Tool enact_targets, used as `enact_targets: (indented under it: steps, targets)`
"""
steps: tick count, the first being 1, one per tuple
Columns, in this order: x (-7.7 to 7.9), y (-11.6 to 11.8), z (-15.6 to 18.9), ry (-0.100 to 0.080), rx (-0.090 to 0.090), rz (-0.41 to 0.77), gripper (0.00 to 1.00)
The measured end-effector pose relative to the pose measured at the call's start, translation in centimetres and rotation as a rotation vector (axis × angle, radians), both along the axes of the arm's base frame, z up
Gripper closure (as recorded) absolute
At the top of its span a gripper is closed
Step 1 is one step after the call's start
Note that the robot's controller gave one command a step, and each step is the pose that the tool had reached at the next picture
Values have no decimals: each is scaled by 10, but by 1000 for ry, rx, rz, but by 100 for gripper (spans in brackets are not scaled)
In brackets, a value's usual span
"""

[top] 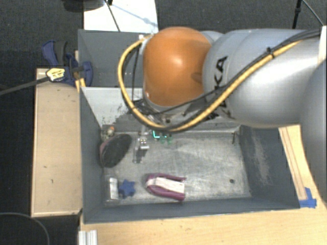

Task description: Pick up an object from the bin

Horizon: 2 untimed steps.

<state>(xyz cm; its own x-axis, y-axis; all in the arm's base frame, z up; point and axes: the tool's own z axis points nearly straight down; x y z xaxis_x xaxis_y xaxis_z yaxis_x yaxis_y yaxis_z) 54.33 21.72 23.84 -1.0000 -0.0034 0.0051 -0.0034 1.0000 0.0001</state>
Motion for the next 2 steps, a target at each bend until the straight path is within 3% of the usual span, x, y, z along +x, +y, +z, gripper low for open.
enact_targets:
  steps: [1, 2]
  targets:
    - [16, 21, -165, -6, -3, -4, 0]
    - [17, 21, -162, -8, -1, -15, 100]
